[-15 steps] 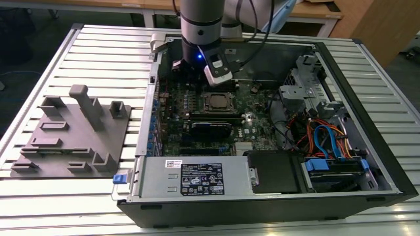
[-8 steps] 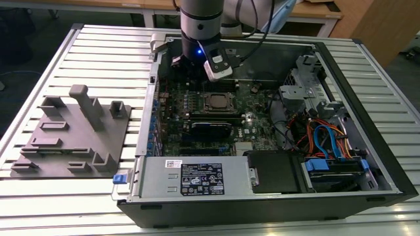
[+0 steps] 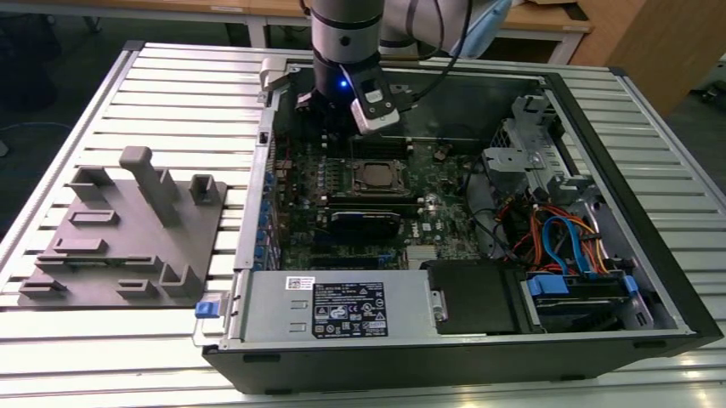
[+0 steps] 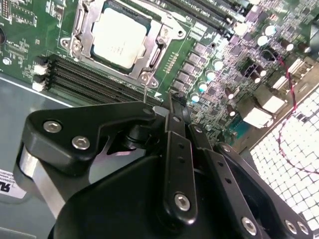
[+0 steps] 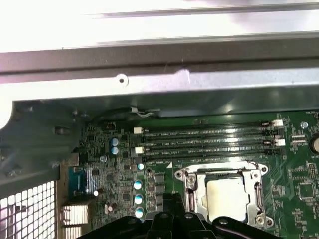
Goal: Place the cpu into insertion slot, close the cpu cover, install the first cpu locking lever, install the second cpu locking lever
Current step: 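Install the first cpu locking lever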
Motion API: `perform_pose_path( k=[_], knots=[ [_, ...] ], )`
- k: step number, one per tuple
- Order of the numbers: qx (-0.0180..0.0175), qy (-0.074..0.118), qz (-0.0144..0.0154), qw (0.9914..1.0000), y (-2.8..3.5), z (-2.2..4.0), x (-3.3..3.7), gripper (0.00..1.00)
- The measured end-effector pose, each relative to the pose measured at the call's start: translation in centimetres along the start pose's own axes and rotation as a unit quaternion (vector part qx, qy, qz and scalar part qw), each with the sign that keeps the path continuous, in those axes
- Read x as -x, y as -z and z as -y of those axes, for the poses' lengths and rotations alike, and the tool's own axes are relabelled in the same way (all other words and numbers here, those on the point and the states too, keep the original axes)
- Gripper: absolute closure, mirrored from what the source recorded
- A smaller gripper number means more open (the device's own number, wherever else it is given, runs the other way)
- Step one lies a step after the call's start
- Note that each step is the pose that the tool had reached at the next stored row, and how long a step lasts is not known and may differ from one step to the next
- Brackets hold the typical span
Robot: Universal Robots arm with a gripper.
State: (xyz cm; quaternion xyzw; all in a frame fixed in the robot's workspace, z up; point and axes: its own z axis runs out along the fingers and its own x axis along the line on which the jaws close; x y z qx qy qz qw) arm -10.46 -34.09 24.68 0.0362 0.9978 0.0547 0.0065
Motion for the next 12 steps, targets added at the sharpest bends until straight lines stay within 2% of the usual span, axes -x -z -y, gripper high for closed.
perform_pose_path(
  k=[12],
  knots=[
    [0.0000,0.000,0.0000,1.00000,-0.06,-1.15,-0.16,0.90]
  ],
)
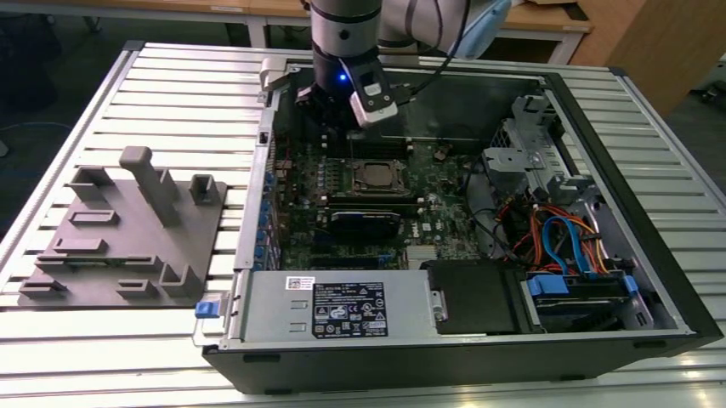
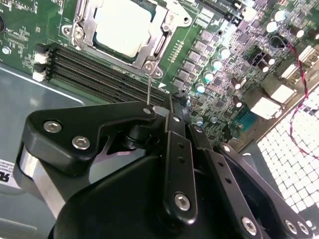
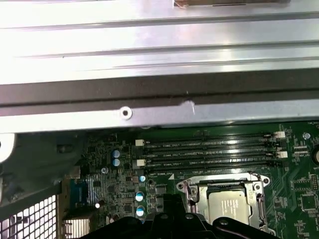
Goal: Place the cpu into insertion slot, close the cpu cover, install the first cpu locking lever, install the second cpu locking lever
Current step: 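Install the first cpu locking lever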
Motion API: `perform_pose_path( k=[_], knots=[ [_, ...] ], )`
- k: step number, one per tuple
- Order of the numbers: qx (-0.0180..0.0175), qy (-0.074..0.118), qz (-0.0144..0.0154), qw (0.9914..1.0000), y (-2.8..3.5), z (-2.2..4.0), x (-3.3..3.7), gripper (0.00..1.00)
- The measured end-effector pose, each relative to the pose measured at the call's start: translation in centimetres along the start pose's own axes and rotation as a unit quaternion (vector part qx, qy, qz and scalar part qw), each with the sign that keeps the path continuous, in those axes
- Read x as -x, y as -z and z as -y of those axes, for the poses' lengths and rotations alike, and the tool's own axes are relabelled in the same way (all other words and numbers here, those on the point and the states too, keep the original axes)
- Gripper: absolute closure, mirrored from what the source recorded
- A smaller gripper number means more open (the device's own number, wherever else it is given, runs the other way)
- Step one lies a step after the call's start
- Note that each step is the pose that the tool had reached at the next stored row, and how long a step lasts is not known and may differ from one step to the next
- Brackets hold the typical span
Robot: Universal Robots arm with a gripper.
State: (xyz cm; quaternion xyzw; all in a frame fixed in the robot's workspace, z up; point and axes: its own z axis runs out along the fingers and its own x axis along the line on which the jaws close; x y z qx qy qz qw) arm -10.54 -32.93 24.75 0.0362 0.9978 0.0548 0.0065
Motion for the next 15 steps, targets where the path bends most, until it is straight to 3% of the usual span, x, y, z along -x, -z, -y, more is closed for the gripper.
perform_pose_path(
  k=[11,15],
  knots=[
    [-0.0007,0.000,0.0000,1.00000,0.57,-0.91,-0.05,0.90],
    [-0.0008,0.000,0.0000,1.00000,0.55,-1.05,0.54,0.90]
  ],
)
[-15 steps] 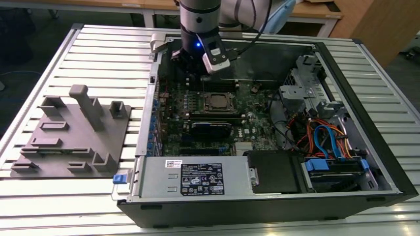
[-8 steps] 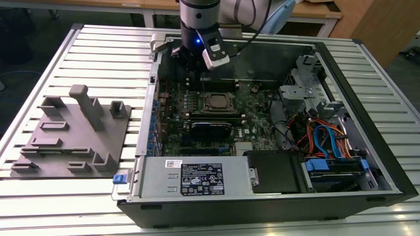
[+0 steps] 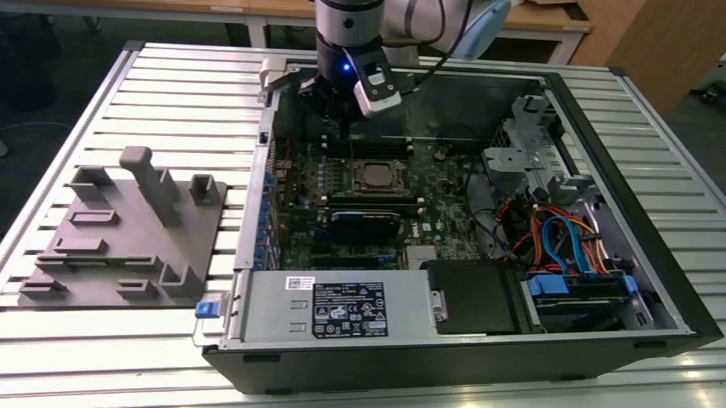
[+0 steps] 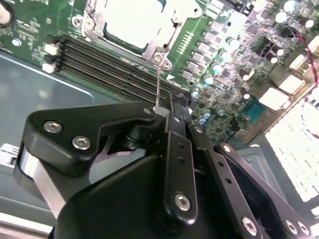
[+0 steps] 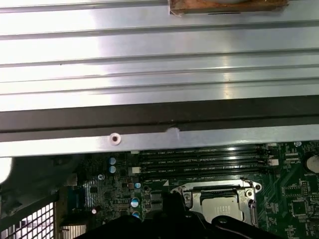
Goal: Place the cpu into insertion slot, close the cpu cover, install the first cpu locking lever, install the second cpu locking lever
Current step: 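Install the first cpu locking lever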
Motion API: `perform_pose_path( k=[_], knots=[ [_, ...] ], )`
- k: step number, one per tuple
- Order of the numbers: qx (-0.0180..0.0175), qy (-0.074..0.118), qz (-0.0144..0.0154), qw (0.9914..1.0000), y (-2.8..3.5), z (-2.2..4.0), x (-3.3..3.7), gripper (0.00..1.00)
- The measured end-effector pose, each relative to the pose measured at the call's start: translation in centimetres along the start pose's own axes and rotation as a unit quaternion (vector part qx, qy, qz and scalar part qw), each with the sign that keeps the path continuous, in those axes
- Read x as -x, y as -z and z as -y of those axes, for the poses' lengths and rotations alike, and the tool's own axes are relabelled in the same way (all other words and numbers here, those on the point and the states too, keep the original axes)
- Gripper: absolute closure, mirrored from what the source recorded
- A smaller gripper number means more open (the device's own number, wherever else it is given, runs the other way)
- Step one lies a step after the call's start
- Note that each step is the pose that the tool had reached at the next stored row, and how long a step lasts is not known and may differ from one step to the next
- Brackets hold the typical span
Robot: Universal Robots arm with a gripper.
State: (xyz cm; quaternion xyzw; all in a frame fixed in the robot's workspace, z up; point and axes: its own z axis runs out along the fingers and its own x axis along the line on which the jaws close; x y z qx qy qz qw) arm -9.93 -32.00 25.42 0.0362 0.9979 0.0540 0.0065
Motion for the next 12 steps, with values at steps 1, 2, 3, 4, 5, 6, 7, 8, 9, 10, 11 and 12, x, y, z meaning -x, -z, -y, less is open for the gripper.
perform_pose_path(
  k=[1,2,3,4,5,6,7,8,9,10,11,12],
  knots=[
    [0.0000,0.000,0.0000,1.00000,-0.01,-0.03,0.12,0.90],
    [0.0000,0.000,0.0000,1.00000,-0.01,-0.05,0.21,0.90],
    [-0.0001,0.000,0.0000,1.00000,0.00,-0.05,0.26,0.90],
    [0.0000,0.000,0.0000,1.00000,-0.01,-0.05,0.26,0.90],
    [0.0000,0.000,0.0000,1.00000,-0.01,-0.05,0.26,0.90],
    [0.0001,0.000,0.0000,1.00000,-0.01,-0.06,0.26,0.90],
    [0.0000,0.000,0.0000,1.00000,-0.02,-0.07,0.29,0.90],
    [0.0000,0.000,0.0000,1.00000,-0.02,-0.09,0.35,0.90],
    [0.0000,0.000,0.0000,1.00000,-0.03,-0.09,0.41,0.90],
    [0.0001,0.000,0.0000,1.00000,-0.05,-0.09,0.47,0.90],
    [0.0000,0.000,0.0000,1.00000,-0.05,-0.10,0.54,0.90],
    [0.0001,0.000,0.0000,1.00000,-0.07,-0.10,0.60,0.90]
  ],
)
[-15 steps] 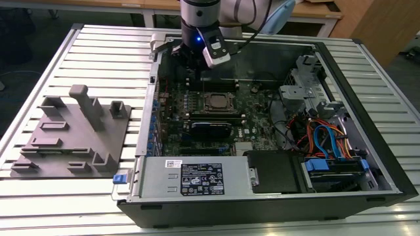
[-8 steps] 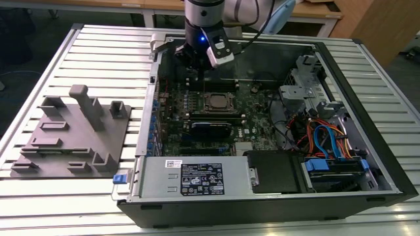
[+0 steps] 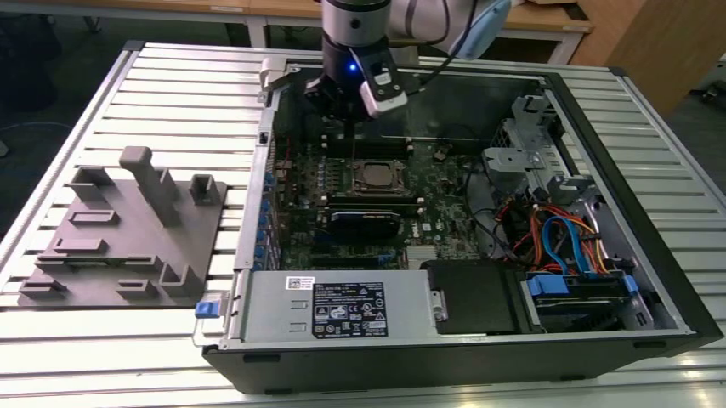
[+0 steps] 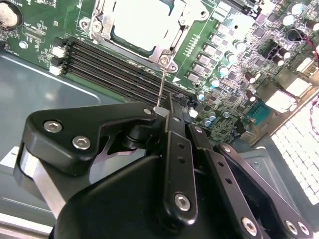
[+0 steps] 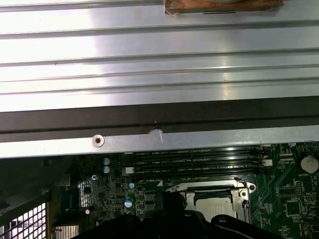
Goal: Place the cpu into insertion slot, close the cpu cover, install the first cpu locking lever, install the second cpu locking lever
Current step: 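Install the first cpu locking lever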
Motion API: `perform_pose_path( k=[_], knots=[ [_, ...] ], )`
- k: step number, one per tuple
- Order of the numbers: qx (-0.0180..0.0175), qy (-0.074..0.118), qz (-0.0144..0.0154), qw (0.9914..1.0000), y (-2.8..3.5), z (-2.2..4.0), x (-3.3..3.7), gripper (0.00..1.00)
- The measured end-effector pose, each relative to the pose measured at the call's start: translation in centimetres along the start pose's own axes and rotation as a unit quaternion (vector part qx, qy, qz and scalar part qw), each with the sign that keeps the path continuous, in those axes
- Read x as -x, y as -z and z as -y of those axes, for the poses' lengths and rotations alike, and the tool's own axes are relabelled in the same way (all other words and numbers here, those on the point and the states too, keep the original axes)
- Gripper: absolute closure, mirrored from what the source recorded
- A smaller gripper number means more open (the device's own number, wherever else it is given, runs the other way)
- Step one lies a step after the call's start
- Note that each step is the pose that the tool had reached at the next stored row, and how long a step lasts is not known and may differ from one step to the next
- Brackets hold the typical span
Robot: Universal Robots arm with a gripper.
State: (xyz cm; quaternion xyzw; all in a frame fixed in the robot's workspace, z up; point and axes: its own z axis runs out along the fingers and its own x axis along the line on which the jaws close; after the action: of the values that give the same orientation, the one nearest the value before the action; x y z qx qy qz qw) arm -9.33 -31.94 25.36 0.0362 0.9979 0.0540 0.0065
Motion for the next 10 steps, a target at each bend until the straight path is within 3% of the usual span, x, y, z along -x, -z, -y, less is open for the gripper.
perform_pose_path(
  k=[5,10],
  knots=[
    [-0.0004,0.000,0.0001,1.00000,-0.06,-0.01,0.16,0.90],
    [-0.0004,0.000,0.0000,1.00000,-0.16,-0.06,0.97,0.90]
  ],
)
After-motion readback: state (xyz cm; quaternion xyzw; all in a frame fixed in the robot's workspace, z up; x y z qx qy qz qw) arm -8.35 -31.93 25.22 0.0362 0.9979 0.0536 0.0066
